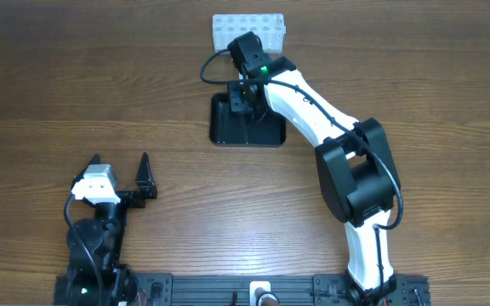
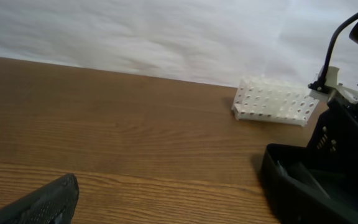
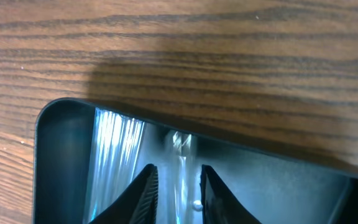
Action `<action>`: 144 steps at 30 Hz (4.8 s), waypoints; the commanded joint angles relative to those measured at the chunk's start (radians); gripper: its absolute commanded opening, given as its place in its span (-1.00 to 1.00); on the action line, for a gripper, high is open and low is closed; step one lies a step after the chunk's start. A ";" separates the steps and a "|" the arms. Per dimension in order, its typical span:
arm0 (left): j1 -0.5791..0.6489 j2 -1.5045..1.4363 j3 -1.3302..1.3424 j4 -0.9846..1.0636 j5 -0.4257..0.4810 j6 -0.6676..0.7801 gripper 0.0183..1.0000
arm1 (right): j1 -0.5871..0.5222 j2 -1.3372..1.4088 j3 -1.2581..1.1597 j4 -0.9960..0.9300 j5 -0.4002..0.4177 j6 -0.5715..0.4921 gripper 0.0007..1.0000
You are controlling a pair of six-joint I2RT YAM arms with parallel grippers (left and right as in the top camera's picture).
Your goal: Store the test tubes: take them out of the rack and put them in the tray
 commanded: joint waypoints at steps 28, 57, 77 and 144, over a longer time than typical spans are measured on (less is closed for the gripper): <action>0.006 -0.005 -0.004 0.000 0.007 0.018 1.00 | -0.118 -0.150 0.007 0.481 0.262 -0.246 0.99; 0.006 -0.005 -0.004 -0.001 0.007 0.018 1.00 | -0.185 0.067 0.007 0.693 0.282 -0.242 0.93; 0.006 -0.005 -0.004 -0.001 0.007 0.018 1.00 | -0.194 0.067 0.007 0.688 0.292 -0.242 -0.11; 0.006 -0.005 -0.004 0.000 0.007 0.018 1.00 | -0.174 -0.417 0.007 0.361 0.132 -0.137 -0.86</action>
